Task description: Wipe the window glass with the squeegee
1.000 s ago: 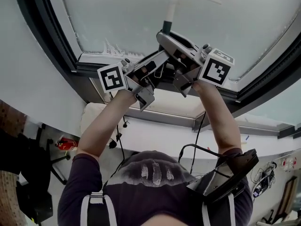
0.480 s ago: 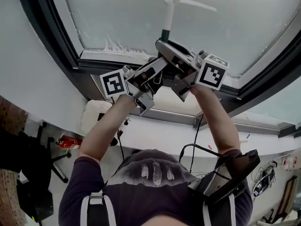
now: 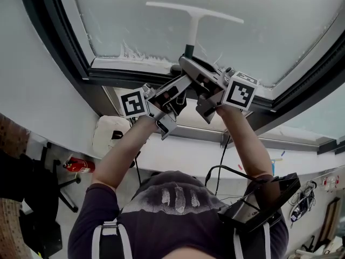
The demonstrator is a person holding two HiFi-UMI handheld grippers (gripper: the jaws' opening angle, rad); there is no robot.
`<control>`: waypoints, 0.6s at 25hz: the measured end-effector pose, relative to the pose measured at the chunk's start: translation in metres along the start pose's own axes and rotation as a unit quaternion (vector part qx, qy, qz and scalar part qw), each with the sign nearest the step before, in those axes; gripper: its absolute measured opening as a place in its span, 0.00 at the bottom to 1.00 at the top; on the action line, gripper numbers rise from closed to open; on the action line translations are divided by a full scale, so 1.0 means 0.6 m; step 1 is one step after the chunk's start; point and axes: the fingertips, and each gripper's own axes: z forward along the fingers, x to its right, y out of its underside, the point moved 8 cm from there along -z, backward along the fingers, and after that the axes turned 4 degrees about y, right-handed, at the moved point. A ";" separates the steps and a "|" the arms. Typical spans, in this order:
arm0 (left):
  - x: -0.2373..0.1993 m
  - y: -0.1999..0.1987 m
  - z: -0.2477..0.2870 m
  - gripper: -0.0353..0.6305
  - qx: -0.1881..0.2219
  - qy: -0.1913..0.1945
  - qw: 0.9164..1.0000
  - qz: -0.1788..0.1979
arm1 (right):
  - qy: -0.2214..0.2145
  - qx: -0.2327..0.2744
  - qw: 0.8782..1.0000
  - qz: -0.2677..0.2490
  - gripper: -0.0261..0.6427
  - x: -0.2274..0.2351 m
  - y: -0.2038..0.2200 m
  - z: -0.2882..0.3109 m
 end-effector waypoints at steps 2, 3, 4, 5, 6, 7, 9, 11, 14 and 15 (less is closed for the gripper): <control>0.001 0.008 -0.008 0.20 -0.001 -0.001 1.000 -0.008 | 0.005 0.000 1.000 0.006 0.20 -0.003 0.011 -0.004; 0.005 0.015 -0.013 0.20 -0.002 -0.002 1.000 -0.012 | 0.007 0.000 1.000 0.010 0.20 -0.008 0.018 -0.007; 0.009 0.022 -0.019 0.20 -0.002 -0.002 1.000 -0.015 | 0.009 0.000 1.000 0.013 0.20 -0.014 0.025 -0.011; 0.014 0.029 -0.025 0.20 -0.002 -0.002 1.000 -0.019 | 0.011 0.000 1.000 0.016 0.20 -0.021 0.033 -0.015; 0.016 0.036 -0.031 0.20 -0.002 -0.002 1.000 -0.024 | 0.014 0.000 1.000 0.019 0.20 -0.025 0.041 -0.018; 0.015 0.041 -0.035 0.20 -0.001 -0.004 1.000 -0.028 | 0.017 0.000 1.000 0.023 0.20 -0.024 0.048 -0.020; 0.005 0.046 -0.040 0.20 0.000 -0.011 0.999 -0.038 | 0.024 0.001 0.999 0.031 0.20 -0.015 0.057 -0.023; -0.004 0.049 -0.043 0.20 -0.002 -0.017 0.999 -0.047 | 0.029 0.003 0.999 0.040 0.20 -0.006 0.063 -0.024; -0.010 0.054 -0.049 0.20 -0.006 -0.025 0.998 -0.056 | 0.032 0.009 0.998 0.053 0.20 0.000 0.075 -0.026; -0.011 0.055 -0.050 0.20 -0.007 -0.027 0.998 -0.056 | 0.033 0.011 0.998 0.056 0.20 0.002 0.078 -0.027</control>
